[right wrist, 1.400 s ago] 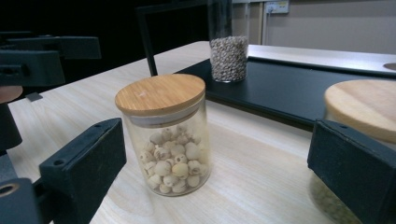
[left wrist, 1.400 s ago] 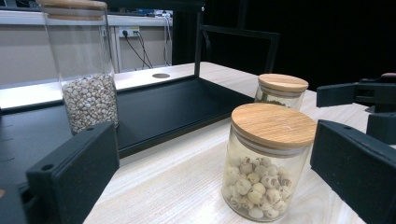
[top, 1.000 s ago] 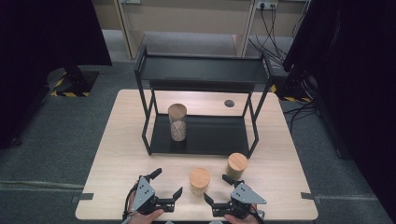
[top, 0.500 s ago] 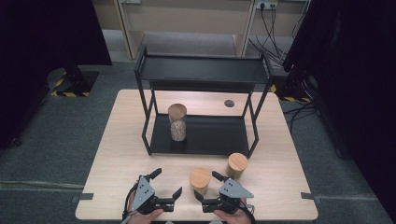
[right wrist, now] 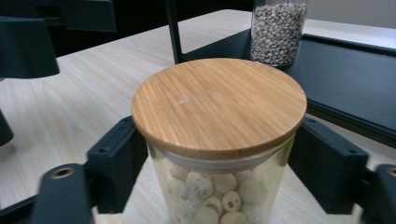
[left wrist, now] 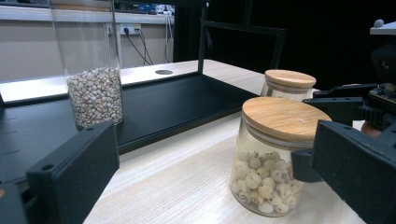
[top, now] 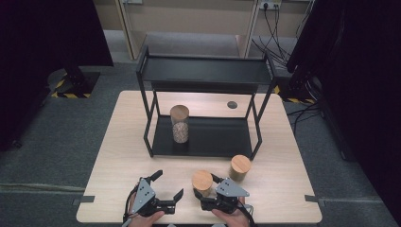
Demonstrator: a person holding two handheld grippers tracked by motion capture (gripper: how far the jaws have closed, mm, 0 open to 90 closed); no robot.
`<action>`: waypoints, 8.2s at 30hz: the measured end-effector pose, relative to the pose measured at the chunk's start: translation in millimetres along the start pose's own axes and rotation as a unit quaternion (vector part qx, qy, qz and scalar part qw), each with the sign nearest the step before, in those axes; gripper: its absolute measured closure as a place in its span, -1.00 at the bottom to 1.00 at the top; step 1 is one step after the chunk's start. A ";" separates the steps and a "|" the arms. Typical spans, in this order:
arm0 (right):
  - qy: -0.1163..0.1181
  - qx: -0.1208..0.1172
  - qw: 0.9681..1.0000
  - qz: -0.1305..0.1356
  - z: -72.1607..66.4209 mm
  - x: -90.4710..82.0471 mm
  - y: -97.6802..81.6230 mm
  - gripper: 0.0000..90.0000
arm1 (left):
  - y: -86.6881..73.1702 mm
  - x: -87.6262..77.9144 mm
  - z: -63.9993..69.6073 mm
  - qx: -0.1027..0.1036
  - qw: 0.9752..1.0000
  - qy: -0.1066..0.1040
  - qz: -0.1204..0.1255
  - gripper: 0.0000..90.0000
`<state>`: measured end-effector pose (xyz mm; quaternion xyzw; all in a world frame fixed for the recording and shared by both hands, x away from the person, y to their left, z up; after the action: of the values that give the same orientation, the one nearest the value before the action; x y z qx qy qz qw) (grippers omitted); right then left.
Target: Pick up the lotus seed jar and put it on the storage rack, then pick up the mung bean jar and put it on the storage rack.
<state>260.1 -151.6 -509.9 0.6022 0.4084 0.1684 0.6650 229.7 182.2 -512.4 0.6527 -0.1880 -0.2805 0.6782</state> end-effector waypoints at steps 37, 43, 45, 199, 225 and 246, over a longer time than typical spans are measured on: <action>-0.078 0.002 0.997 0.026 17.5 44.0 64.6 -0.43 | -1.5 -1.1 -1.1 -0.005 1.000 0.003 0.001 -0.98; -0.089 0.007 0.995 0.032 25.0 54.2 74.5 -0.43 | -1.5 -1.2 -0.5 -0.006 1.000 0.000 0.001 -0.98; -0.093 0.008 0.995 0.032 26.3 58.2 77.5 -0.43 | -1.6 -1.2 -0.6 -0.006 1.000 0.001 0.000 -0.98; -0.033 0.034 0.998 0.031 -19.1 -9.6 22.2 -0.89 | -3.7 -2.3 -1.9 -0.005 1.000 0.012 0.001 -0.98; -0.045 0.039 0.998 0.033 -16.8 -31.8 8.6 -0.89 | -3.9 -2.1 -2.4 -0.005 1.000 0.014 0.000 -0.98; -0.114 0.055 0.991 0.048 -1.2 -69.3 -3.6 -0.88 | -4.7 -1.7 -2.3 -0.006 1.000 0.015 -0.002 -0.98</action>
<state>216.0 -201.2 -489.6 0.6724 0.3087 0.1076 0.6641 229.2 185.1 -517.0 0.6530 -0.1752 -0.2734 0.6842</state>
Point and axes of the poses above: each handheld gripper's, and its own axes: x roughly forward along the jaws, y roughly out of its top, z roughly to its right, the point moved 9 cm from there along x, roughly forward along the jaws, and after that the axes turned 1 degree about y, right-handed, at the moved point
